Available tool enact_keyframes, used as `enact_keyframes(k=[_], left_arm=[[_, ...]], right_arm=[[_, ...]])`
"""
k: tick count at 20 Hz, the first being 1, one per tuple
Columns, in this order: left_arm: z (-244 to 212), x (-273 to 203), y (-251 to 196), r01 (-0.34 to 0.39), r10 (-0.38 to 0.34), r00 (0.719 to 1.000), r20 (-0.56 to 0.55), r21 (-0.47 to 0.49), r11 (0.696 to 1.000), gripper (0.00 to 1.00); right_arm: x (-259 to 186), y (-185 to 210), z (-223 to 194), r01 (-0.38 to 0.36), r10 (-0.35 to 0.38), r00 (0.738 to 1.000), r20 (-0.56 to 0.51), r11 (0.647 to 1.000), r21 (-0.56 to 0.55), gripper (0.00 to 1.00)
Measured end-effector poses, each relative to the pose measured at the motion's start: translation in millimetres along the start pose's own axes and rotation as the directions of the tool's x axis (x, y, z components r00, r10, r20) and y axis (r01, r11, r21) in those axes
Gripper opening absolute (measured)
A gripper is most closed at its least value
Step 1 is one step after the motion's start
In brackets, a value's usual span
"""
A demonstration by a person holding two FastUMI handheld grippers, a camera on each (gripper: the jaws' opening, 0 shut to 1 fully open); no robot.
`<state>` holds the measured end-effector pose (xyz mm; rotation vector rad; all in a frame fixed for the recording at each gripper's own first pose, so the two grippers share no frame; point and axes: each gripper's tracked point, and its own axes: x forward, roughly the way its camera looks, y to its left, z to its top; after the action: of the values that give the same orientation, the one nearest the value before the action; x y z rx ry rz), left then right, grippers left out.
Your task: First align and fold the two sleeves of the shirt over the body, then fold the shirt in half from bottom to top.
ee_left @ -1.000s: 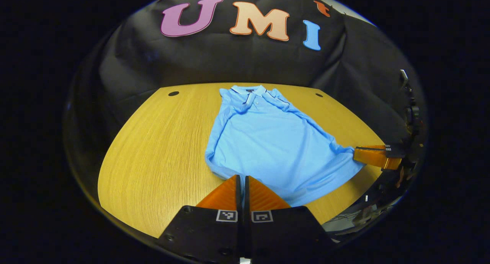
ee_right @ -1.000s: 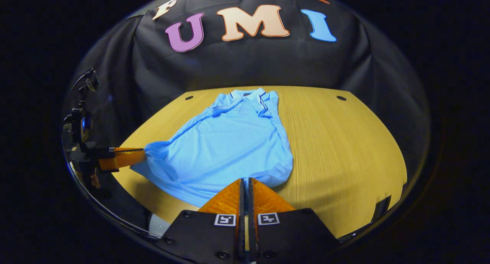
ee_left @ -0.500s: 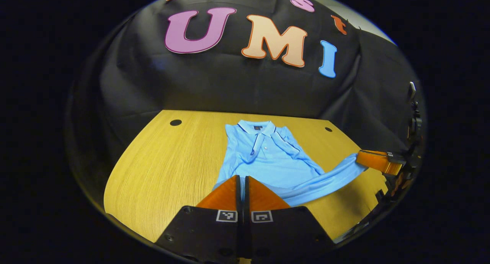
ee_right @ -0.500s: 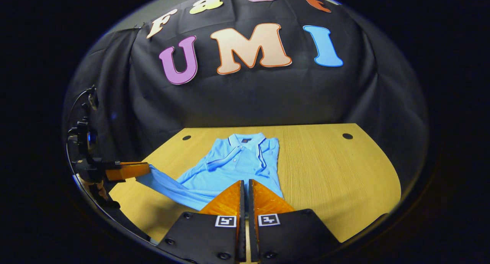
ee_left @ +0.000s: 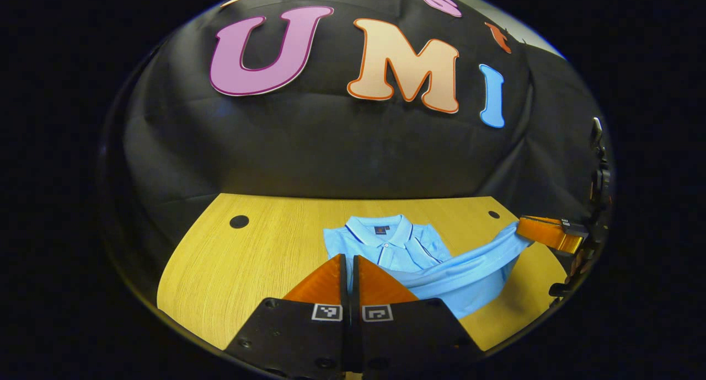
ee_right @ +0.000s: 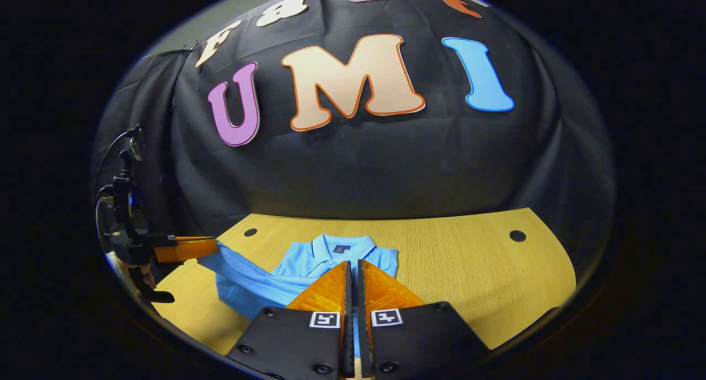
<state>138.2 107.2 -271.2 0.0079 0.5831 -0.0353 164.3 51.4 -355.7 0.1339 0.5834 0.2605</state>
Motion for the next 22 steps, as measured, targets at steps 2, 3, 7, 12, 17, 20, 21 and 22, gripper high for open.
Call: enact_keyframes(k=[2,3,7,12,17,20,21,22], left_arm=[[6.7,27.6,5.1,-0.014,0.014,1.000,0.005,-0.001,1.000,0.00],[8.2,41.2,8.1,-0.024,0.024,1.000,0.007,0.003,1.000,0.00],[-0.5,93.6,19.4,-0.057,0.058,0.998,-0.018,0.021,0.998,0.00],[-33.2,139.5,33.8,-0.113,0.113,0.990,-0.079,0.002,0.994,0.00],[-63.7,152.5,37.6,-0.165,0.161,0.979,-0.123,-0.019,0.986,0.59],[-14.8,99.0,25.7,-0.175,0.174,0.984,-0.026,-0.038,0.984,0.95],[4.9,79.9,19.8,-0.174,0.175,0.984,0.022,-0.041,0.984,0.96],[24.5,54.0,15.3,-0.174,0.176,0.982,0.076,-0.034,0.984,0.96]], right_arm=[[28.8,-13.3,6.1,0.001,-0.001,1.000,0.001,1.000,0.002,0.06],[43.2,-19.8,5.7,0.005,-0.005,1.000,0.000,1.000,0.006,0.06],[103.3,-45.2,-5.7,0.030,-0.030,0.999,-0.014,1.000,0.009,0.06],[151.2,-62.8,-49.7,0.051,-0.047,0.994,-0.099,0.998,0.034,0.03],[136.2,-62.5,-26.4,0.043,-0.043,0.998,-0.042,0.999,0.004,0.09],[97.4,-52.2,11.6,0.040,-0.039,0.998,0.049,0.999,-0.004,0.65],[77.7,-48.1,26.3,0.048,-0.047,0.995,0.086,0.999,-0.015,0.75],[55.7,-44.5,42.3,0.056,-0.052,0.990,0.128,0.998,-0.028,0.89]])
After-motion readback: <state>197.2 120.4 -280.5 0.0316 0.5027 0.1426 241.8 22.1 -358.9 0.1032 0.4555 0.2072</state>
